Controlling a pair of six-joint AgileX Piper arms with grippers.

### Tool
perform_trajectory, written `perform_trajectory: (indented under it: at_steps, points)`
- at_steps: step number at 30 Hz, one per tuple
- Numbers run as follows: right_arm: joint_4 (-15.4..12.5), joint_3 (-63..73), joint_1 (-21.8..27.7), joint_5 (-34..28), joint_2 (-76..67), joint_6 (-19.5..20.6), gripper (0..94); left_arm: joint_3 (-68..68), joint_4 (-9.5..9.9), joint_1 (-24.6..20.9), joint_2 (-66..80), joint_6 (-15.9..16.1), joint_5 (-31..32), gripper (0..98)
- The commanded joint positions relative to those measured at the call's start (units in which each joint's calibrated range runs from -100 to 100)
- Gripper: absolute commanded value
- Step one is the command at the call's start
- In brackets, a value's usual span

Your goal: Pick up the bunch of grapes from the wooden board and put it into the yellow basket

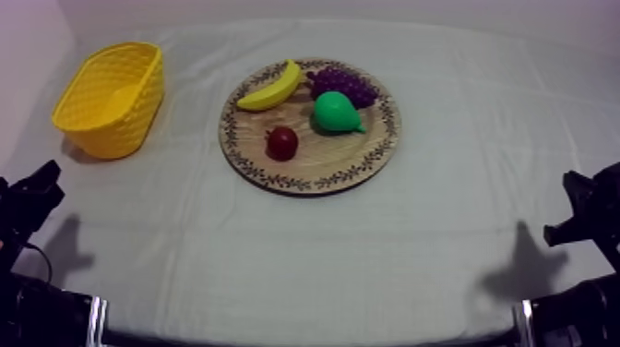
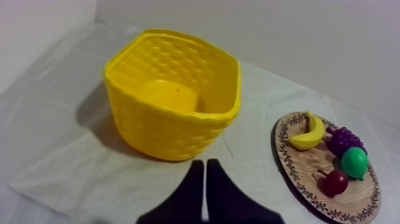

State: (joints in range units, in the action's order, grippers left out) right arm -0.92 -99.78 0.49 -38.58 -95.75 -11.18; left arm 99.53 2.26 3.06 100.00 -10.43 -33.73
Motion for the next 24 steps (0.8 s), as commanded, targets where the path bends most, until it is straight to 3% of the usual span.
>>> perform_trajectory:
  at_steps: [1, 17, 21, 24]
  points:
    - [0.01, 0.00, -0.03, 0.03, 0.00, -0.02, 0.3, 0.02, 0.02, 0.02, 0.00, 0.10, 0.02, 0.0]
    - [0.01, 0.00, -0.03, 0.03, 0.00, -0.02, 0.3, 0.05, 0.02, 0.02, 0.00, 0.07, 0.02, 0.0]
    - [0.01, 0.00, -0.03, 0.03, 0.00, -0.04, 0.3, 0.03, 0.34, 0.74, 0.00, -4.38, 0.22, 0.0]
    - [0.01, 0.00, -0.03, 0.03, 0.00, -0.08, 0.3, 0.07, 0.46, 3.50, 0.00, -4.47, 0.77, 0.0]
